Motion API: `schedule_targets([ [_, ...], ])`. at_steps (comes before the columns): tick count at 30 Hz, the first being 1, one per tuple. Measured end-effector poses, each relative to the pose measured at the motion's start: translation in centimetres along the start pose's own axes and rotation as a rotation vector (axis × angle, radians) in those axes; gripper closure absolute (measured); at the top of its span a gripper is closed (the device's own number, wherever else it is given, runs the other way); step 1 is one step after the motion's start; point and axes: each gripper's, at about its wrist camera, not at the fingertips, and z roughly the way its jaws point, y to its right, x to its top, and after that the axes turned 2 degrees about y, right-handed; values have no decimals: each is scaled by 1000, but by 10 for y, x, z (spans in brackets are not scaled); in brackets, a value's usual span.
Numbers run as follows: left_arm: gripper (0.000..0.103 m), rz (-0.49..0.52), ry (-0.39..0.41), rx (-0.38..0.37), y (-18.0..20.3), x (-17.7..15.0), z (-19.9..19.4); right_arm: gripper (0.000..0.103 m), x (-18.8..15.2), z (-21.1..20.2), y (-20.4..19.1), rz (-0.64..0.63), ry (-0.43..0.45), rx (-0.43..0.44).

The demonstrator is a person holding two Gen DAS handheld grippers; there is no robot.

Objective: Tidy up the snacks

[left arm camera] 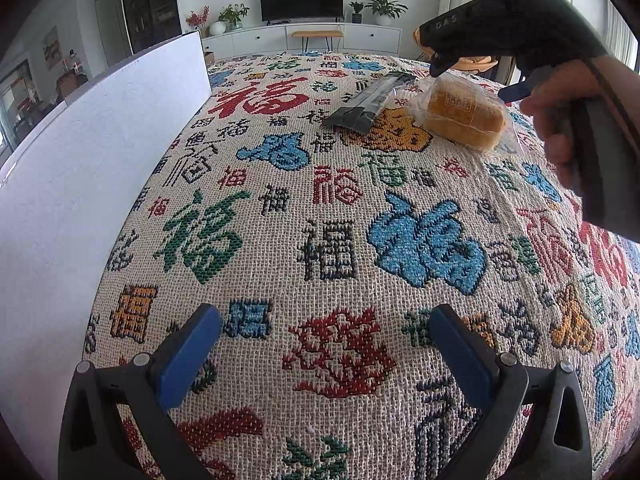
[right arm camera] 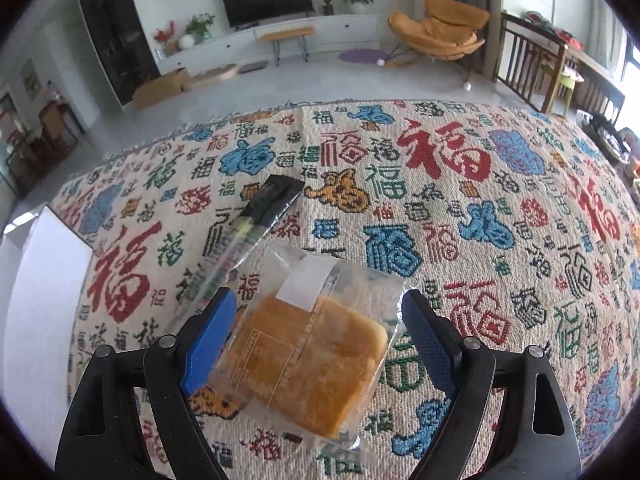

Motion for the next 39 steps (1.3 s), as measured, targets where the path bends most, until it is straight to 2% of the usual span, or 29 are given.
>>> schedule_targets([
  [5, 0, 0, 0, 0, 0, 0, 0, 15, -12, 19, -9, -57, 12, -77],
  [7, 0, 0, 0, 0, -1, 0, 0, 10, -17, 24, -8, -63, 13, -86],
  [10, 0, 0, 0, 0, -1, 0, 0, 6, -24, 32, 5, -8, 1, -30],
  [12, 0, 0, 0, 0, 0, 0, 1, 7, -28, 38, 15, 25, -36, 23],
  [15, 0, 0, 0, 0, 2, 0, 0, 10, -32, 38, 6, -136, -62, -2],
  [18, 0, -1, 0, 0, 2, 0, -1, 20, -40, 22, 17, -168, -16, 59],
  [24, 0, -1, 1, 0, 2, 0, 0, 21, -68, -25, 57, -233, 59, 83],
  [30, 0, -1, 1, 0, 1, 0, 0, 21, -101, -71, 104, -273, 107, 71],
  [35, 0, -1, 1, 0, 2, 1, 0, 18, -127, -77, 120, -281, 140, 79],
  [39, 0, -1, 1, 0, 3, 1, 0, 15, -133, -64, 119, -273, 125, 68],
])
